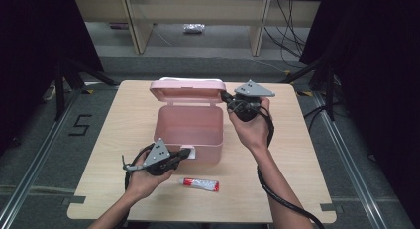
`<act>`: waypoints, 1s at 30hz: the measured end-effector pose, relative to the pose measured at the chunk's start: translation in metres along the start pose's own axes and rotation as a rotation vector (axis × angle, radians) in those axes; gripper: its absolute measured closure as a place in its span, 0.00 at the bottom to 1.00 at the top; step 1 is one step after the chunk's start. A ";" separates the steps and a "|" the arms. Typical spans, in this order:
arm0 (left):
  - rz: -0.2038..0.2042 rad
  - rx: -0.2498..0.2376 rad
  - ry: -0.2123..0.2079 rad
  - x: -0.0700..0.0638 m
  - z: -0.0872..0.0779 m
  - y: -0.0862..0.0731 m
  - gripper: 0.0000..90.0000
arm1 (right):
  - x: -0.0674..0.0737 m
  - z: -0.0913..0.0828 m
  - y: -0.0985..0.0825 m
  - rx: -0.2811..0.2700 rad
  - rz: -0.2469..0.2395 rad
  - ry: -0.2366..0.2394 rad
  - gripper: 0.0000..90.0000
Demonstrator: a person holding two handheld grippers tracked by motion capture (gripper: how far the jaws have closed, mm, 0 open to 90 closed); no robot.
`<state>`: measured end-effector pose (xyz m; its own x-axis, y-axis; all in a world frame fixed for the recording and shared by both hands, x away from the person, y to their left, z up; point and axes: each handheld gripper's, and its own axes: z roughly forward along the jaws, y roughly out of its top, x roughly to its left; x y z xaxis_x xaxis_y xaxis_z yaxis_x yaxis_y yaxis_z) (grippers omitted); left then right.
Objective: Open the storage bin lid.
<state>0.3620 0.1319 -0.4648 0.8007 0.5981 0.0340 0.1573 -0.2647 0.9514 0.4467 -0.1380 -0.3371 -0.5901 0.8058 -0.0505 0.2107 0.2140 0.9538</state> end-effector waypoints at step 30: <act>0.005 0.009 -0.003 0.000 0.000 0.001 1.00 | -0.007 0.015 0.008 0.019 0.032 -0.023 1.00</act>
<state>0.3622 0.1320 -0.4640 0.8034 0.5943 0.0374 0.1585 -0.2739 0.9486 0.4639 -0.1334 -0.3338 -0.5650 0.8246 -0.0273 0.2436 0.1983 0.9494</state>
